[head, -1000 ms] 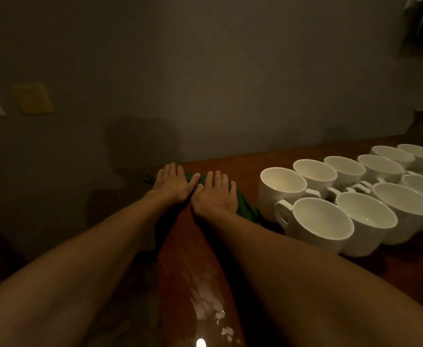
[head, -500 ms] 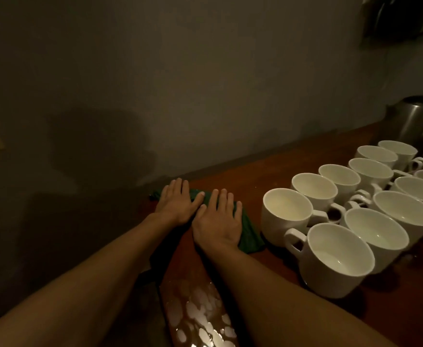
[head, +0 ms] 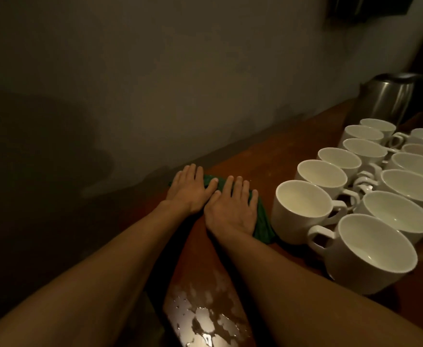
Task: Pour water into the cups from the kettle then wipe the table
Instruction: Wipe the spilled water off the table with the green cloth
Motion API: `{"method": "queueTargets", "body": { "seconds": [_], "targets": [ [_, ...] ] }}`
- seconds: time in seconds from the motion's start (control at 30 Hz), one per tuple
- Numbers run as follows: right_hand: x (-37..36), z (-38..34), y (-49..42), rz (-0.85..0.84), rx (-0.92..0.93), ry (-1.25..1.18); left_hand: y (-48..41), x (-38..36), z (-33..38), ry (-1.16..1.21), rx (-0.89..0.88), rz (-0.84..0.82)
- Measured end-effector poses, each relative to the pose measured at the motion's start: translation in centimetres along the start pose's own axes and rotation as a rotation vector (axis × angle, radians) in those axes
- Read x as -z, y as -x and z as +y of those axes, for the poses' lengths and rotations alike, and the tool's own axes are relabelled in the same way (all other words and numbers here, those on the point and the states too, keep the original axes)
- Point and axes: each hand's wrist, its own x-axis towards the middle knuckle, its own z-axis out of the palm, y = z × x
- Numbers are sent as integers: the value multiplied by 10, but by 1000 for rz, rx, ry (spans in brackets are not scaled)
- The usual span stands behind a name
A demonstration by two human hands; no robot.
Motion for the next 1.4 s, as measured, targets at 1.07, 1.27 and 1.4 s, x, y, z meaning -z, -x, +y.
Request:
{"method": "queueTargets", "body": {
  "seconds": [1.07, 1.27, 1.4],
  "targets": [
    [14, 32, -102, 214, -520, 29, -137, 3, 92, 41, -472, -125],
    [15, 37, -124, 266, -591, 32, -164, -1, 107, 35, -551, -117],
    [18, 45, -141, 270, -643, 35, -184, -4, 119, 49, -612, -121]
  ]
}}
